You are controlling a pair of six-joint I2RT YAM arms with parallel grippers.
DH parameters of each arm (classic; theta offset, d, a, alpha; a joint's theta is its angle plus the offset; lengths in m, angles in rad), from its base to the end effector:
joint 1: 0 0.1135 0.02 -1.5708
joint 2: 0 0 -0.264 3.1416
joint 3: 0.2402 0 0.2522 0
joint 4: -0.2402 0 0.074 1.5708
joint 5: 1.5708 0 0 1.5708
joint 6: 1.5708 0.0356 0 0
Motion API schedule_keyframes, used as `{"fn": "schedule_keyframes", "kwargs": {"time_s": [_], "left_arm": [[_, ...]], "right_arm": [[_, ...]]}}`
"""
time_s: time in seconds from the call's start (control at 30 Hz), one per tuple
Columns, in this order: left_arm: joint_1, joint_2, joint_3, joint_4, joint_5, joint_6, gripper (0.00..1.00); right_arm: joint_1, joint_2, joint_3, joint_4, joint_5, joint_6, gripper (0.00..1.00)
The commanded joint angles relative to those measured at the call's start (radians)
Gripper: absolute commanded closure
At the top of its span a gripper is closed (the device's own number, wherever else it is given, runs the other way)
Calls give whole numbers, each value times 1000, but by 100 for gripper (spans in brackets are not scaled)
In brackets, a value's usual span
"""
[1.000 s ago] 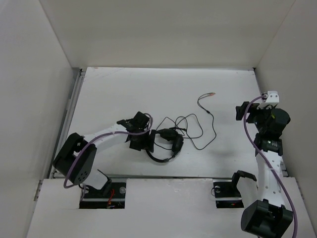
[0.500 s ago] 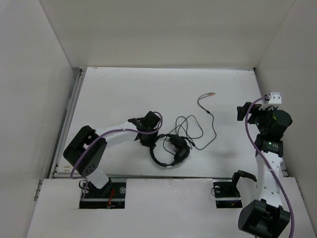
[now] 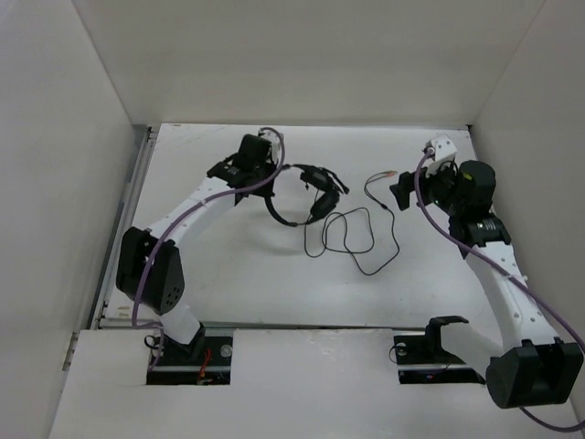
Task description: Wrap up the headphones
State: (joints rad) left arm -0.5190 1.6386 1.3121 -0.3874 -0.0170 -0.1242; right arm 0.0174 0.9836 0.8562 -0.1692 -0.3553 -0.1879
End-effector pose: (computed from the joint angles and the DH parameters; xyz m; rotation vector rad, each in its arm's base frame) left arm 0.3233 -0.1840 0.2834 0.4432 2.2617 -0.3141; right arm 0.2268 0.0163 0.3303 -0.4311 1.8029 0.2129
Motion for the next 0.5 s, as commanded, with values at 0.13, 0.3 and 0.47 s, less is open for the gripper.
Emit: {"fn": "schedule_keyframes", "kwargs": {"time_s": [0.13,0.3,0.47], "left_arm": [[41,-95,226,-157,-37,323,100],[53,-178,216,-177,-37,351,100],[101,-249,298,-209,90,316,100]], "right_arm": [[149,130,321,-64,1,-55,0],[200,225,440,-36,-7,17,0],[267,309,417,8,-62,73,0]]}}
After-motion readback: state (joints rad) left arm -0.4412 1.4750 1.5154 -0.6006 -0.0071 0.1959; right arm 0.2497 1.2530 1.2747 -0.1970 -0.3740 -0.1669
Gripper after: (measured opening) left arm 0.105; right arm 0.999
